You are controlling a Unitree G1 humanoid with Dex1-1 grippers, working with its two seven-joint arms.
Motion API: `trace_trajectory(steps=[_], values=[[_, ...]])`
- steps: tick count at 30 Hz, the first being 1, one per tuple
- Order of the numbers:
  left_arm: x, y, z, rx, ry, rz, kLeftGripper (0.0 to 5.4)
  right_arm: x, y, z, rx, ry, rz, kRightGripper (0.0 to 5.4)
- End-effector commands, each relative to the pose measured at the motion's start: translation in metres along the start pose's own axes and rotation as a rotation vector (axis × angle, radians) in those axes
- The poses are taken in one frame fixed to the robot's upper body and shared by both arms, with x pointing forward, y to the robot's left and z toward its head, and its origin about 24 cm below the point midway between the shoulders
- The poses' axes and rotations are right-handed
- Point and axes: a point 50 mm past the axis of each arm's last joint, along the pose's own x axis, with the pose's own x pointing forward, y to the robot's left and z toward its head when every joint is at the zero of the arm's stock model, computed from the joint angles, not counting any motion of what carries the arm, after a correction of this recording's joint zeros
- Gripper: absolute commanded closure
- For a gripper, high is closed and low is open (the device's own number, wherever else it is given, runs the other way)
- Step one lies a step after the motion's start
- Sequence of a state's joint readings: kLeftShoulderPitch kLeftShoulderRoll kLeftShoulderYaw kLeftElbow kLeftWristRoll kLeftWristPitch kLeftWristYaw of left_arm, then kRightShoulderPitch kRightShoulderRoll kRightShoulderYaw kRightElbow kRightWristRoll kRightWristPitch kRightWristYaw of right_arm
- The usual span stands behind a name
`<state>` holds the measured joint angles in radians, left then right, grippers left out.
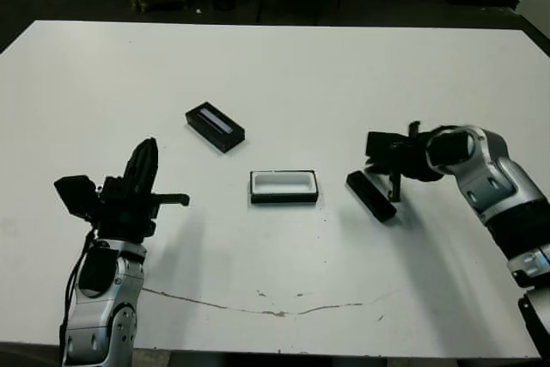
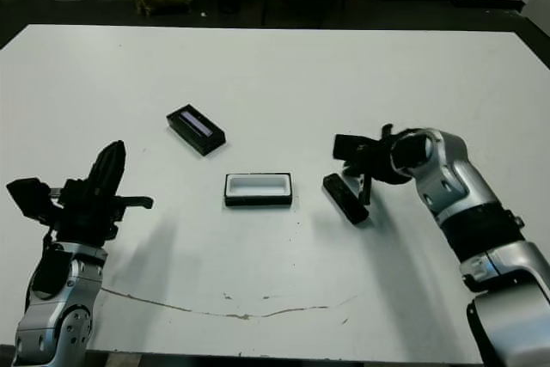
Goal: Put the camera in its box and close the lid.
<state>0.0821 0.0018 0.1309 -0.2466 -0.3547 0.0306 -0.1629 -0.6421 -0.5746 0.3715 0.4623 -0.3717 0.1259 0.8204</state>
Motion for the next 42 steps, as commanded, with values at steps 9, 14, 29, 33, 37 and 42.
trace_trajectory(steps=[9, 14, 29, 33, 37, 42], values=[[-0.003, 0.002, -0.005, 0.006, 0.028, 0.008, 5.40, -0.035, -0.023, -0.028, 0.137, 0.059, -0.362, 5.39], [-0.002, 0.000, -0.005, 0.011, 0.030, 0.006, 5.40, -0.055, -0.031, -0.023, 0.285, -0.080, -0.385, 5.39], [-0.002, 0.000, -0.005, 0.021, 0.035, 0.005, 5.40, -0.101, 0.017, 0.019, 0.709, -0.490, -0.347, 5.39], [-0.001, -0.001, -0.005, 0.019, 0.032, 0.002, 5.40, -0.100, 0.036, 0.020, 0.806, -0.472, -0.375, 5.39], [-0.001, 0.000, -0.006, 0.004, 0.033, -0.006, 5.40, -0.094, 0.053, 0.019, 0.831, -0.521, -0.410, 5.39], [-0.002, 0.001, -0.007, 0.008, 0.041, -0.007, 5.40, -0.092, 0.073, 0.022, 0.807, -0.579, -0.471, 5.39]])
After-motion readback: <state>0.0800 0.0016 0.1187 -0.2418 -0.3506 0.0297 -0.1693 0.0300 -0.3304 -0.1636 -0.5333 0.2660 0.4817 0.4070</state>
